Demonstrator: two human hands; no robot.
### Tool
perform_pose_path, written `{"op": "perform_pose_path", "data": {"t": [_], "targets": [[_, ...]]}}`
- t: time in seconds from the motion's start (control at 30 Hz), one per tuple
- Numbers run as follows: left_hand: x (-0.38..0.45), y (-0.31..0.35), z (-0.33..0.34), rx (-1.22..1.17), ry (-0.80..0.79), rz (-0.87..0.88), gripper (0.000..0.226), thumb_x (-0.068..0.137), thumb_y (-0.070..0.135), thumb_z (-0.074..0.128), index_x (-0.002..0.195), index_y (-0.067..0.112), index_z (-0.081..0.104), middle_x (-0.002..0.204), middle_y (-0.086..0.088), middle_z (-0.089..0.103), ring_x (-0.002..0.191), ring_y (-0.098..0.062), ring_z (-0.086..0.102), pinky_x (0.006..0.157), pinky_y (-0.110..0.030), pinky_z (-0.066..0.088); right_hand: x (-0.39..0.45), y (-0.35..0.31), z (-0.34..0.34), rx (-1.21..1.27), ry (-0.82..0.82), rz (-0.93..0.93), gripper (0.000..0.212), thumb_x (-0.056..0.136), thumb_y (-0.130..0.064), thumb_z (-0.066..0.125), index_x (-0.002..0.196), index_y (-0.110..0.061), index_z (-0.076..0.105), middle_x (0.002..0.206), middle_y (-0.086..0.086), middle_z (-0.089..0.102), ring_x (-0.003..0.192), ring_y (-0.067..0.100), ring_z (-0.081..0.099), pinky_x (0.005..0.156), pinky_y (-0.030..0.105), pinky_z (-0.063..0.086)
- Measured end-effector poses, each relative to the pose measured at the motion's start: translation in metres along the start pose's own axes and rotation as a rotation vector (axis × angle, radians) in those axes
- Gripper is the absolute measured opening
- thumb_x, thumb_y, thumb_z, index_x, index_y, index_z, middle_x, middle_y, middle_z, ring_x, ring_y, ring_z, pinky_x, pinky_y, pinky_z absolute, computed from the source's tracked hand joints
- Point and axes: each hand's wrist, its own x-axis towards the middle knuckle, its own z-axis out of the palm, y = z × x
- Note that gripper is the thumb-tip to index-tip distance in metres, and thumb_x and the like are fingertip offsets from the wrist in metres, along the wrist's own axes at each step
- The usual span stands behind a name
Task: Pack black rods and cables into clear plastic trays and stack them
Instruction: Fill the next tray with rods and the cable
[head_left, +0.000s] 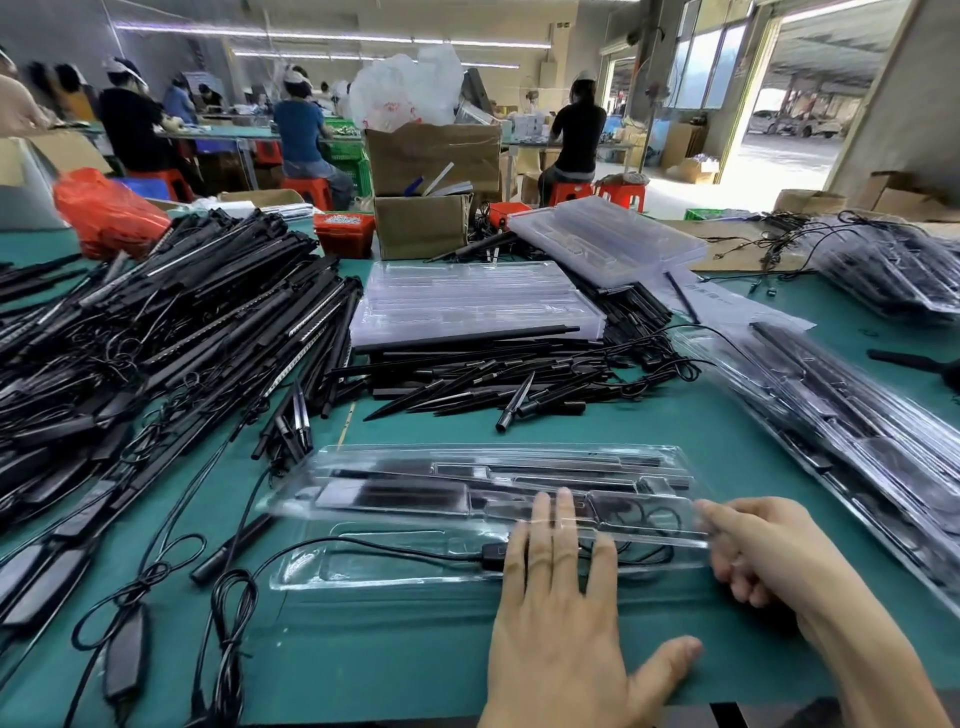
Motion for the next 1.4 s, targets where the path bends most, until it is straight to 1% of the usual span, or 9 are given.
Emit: {"op": "perform_pose_path", "data": {"t": [0.2,0.33,0.4,0.57,0.7,0.9,1.03,1.2,1.4], "targets": [[0.001,0.0,0.001,-0.06,-0.117,0.0,0.107,0.074,0.09,0.007,0.158,0.024,0.005,0.165,-0.007,-0.023,0.147,-0.023,-0.032,0.112,-0.048,-0.024,0.0,0.0,0.0,0.007,-0.006,-0.003,0.031,0.099,-0.021,0.058,0.078,0.001,0.061,0.045,0.01,0.053,0.031,0.018,0.041,0.033,0.016,0.031],[-0.002,-0.003,-0.002,-0.007,-0.102,-0.059,0.101,0.078,0.086,0.03,0.14,0.012,0.058,0.139,-0.012,0.06,0.136,-0.031,0.05,0.109,-0.048,0.018,-0.001,-0.001,-0.001,0.011,-0.017,-0.001,0.034,0.099,-0.023,0.058,0.069,-0.008,0.053,0.046,0.01,0.052,0.032,0.019,0.04,0.034,0.016,0.03],[-0.001,0.0,-0.007,-0.024,-0.132,-0.064,0.095,0.078,0.084,0.032,0.128,0.013,0.069,0.126,-0.011,0.069,0.123,-0.029,0.062,0.103,-0.048,0.026,-0.001,-0.001,-0.001,0.008,-0.021,-0.001,0.036,0.099,-0.022,0.058,0.067,-0.009,0.051,0.045,0.01,0.051,0.032,0.019,0.04,0.033,0.016,0.03],[0.004,-0.005,-0.012,-0.007,-0.146,-0.044,0.113,0.077,0.089,0.003,0.161,0.013,0.003,0.167,-0.014,0.005,0.154,-0.03,-0.008,0.111,-0.047,-0.031,-0.002,-0.001,-0.001,0.01,-0.023,-0.001,0.033,0.099,-0.022,0.059,0.071,-0.005,0.058,0.046,0.01,0.052,0.033,0.019,0.041,0.033,0.017,0.03],[-0.008,0.001,-0.015,0.003,-0.18,-0.073,0.095,0.079,0.082,0.03,0.126,0.009,0.07,0.129,-0.009,0.068,0.123,-0.027,0.062,0.104,-0.047,0.027,-0.002,0.001,-0.001,-0.03,-0.016,-0.024,0.035,0.097,-0.018,0.062,0.065,-0.002,0.061,0.047,0.011,0.056,0.032,0.017,0.042,0.034,0.015,0.031],[-0.029,-0.001,-0.029,0.043,-0.053,0.028,0.071,0.06,0.086,0.055,0.089,0.027,0.083,0.104,0.002,0.077,0.097,-0.014,0.074,0.074,-0.028,0.061,-0.002,0.001,-0.001,-0.089,-0.022,-0.034,0.042,0.098,-0.017,0.062,0.058,-0.003,0.057,0.04,0.007,0.052,0.027,0.012,0.038,0.032,0.014,0.027],[-0.029,-0.023,-0.055,-0.168,0.355,0.101,0.036,0.08,0.05,0.055,0.057,0.024,0.065,0.058,0.012,0.061,0.053,-0.014,0.058,0.054,-0.025,0.051,-0.001,0.0,-0.002,-0.112,-0.032,-0.027,0.045,0.099,-0.017,0.061,0.056,-0.003,0.054,0.036,0.005,0.049,0.023,0.01,0.034,0.031,0.013,0.024],[0.016,-0.082,-0.073,0.036,0.116,-0.176,0.053,0.098,0.059,0.036,0.146,0.039,0.042,0.153,0.007,0.043,0.145,-0.016,0.031,0.12,-0.036,0.022,0.001,0.003,-0.002,-0.114,-0.043,-0.029,0.04,0.099,-0.015,0.06,0.061,-0.002,0.056,0.041,0.007,0.053,0.025,0.012,0.038,0.031,0.014,0.025],[0.013,-0.103,-0.026,0.001,-0.091,-0.2,0.062,0.09,0.066,0.007,0.147,0.061,-0.015,0.168,0.008,-0.01,0.153,-0.015,-0.015,0.124,-0.042,-0.011,0.005,0.006,-0.006,-0.09,-0.078,-0.02,0.037,0.098,-0.015,0.061,0.063,-0.003,0.058,0.052,0.013,0.06,0.036,0.02,0.051,0.031,0.016,0.024]]}}
